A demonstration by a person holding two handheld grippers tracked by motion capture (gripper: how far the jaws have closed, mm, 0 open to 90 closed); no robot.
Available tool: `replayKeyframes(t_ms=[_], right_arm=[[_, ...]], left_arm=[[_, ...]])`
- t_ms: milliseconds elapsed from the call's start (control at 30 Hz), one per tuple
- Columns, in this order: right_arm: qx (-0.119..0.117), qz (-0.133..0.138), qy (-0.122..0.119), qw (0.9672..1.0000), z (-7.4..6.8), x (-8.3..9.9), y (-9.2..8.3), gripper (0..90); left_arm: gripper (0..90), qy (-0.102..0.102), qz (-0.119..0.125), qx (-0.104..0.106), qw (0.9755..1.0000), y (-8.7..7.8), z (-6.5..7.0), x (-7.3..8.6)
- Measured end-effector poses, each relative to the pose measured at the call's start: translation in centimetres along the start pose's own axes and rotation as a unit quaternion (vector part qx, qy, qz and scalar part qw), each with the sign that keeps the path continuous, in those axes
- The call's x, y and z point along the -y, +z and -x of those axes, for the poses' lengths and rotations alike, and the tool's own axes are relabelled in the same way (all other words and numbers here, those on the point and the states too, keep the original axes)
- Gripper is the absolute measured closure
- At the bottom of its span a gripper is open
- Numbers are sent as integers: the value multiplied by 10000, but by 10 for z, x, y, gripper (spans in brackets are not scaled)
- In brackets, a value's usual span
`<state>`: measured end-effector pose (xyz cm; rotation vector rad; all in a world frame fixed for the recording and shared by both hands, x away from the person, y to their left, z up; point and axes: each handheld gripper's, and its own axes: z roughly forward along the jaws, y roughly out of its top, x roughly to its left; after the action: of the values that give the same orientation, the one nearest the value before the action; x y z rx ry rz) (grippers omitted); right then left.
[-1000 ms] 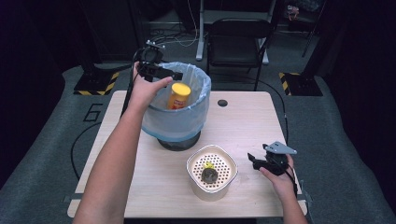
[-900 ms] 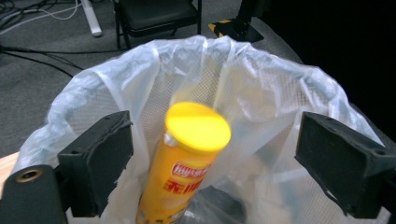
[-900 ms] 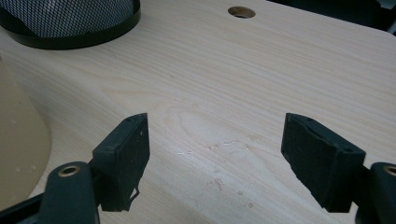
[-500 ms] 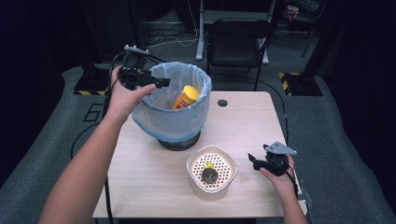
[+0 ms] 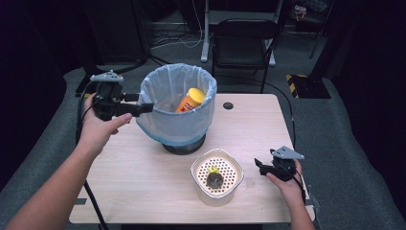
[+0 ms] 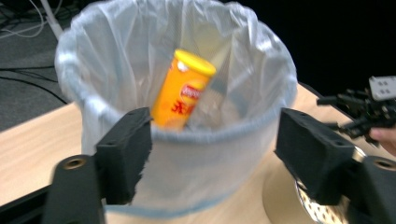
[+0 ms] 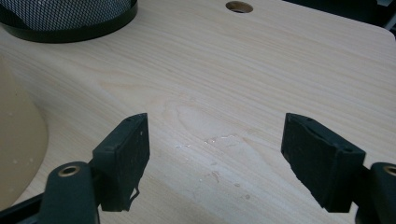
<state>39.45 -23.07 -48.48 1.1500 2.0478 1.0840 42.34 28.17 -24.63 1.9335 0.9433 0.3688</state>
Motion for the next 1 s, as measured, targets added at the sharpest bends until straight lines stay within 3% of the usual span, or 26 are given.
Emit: replayKeyframes(t_ms=[233, 467, 533, 700, 733, 767, 833, 867, 967, 1000], right_arm=[[5, -16, -49, 10000, -4, 0, 2, 234], [-28, -70, -92, 9999, -4, 1, 3, 234], [-42, -62, -93, 9999, -4, 1, 3, 234], [-52, -86, -156, 9998, -5, 1, 4, 235], [-52, -86, -156, 9998, -5, 1, 4, 235], [-45, -77, -148, 9999, -6, 1, 5, 235], [-64, -96, -108, 9999, -7, 2, 5, 235], [-64, -96, -108, 9999, -7, 2, 5, 235], [-64, -134, -240, 9996, -9, 2, 7, 234], [-88, -129, -263, 9995, -10, 2, 7, 234]], left_arm=[[335, 48, 54, -12, 10000, -14, -1, 43], [329, -12, 157, -105, 9998, -12, -6, 76], [320, -125, 164, -175, 9996, -6, -12, 95], [311, -146, 139, -332, 9992, 6, -20, 129], [312, -146, 139, -332, 9992, 6, -20, 129], [312, -191, 199, -396, 9988, 10, -20, 145], [313, -234, 161, -386, 9989, 15, -22, 161], [314, -234, 161, -386, 9989, 15, -22, 161], [314, -421, 110, -406, 9982, 24, -25, 190], [314, -421, 110, -406, 9982, 24, -25, 190]])
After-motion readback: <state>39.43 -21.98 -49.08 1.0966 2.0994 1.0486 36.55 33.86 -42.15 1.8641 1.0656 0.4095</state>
